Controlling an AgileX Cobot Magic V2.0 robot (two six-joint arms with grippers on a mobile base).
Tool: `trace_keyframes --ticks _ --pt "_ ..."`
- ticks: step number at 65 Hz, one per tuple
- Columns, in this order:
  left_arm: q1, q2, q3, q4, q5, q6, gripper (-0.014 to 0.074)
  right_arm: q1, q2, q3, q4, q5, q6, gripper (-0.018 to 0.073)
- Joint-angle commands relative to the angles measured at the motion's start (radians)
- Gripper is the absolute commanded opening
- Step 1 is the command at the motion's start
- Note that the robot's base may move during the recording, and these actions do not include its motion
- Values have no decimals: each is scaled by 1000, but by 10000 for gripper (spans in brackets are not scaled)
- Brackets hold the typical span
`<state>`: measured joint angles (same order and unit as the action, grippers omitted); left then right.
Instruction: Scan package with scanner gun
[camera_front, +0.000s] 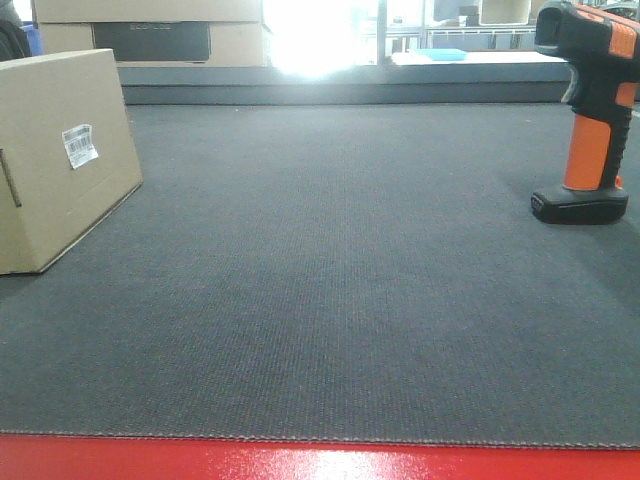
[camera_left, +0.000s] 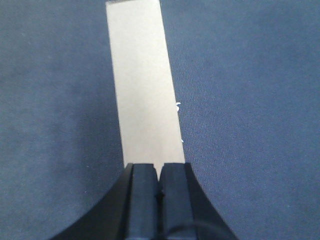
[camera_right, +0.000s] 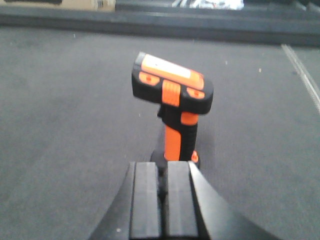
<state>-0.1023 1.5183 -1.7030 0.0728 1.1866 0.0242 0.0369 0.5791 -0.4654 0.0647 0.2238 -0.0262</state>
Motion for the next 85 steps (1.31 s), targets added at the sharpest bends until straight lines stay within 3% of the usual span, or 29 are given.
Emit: trace_keyframes --ticks 1,13,29,40,61,85 --pt "-3 -78 62 -2 -59 -9 -111 -4 -20 3 10 1 -1 -158" --pt "-3 -276 308 -2 -272 -9 -111 -6 -93 26 15 19 -1 -158" --pt "-3 -606 756 -2 -711 -9 -111 -7 -224 108 8 82 37 -158" --pt "-3 -827 1013 -9 -878 -9 -111 -7 -311 110 -38 157 37 -158" --pt "-1 -1205 1324 -19 -1061 -9 -111 -7 -444 110 -40 146 37 -158" --pt "-1 -1312 1366 -19 -1056 -9 -111 -7 -444 110 -40 144 37 -158"
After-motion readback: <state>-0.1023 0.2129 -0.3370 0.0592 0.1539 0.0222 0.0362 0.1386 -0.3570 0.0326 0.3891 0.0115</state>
